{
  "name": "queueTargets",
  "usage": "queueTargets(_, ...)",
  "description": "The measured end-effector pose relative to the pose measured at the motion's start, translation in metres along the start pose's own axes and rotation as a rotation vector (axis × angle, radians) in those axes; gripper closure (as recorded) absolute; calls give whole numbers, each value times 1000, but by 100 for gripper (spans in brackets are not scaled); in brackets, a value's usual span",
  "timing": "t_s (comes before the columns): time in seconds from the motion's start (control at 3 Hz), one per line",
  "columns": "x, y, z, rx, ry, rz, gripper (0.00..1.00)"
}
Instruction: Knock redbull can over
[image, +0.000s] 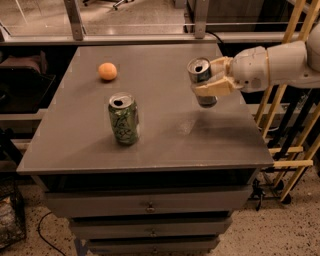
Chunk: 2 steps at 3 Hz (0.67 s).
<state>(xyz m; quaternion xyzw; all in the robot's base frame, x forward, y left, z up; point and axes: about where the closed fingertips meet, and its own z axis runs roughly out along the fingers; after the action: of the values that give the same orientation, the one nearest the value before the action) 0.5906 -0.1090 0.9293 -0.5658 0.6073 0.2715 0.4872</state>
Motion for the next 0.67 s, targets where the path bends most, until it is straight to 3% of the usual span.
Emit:
queueTargets(0.33,1,-7,-2,-78,196,-136,100)
queueTargets(0.67,10,2,12,-196,481,-321,100)
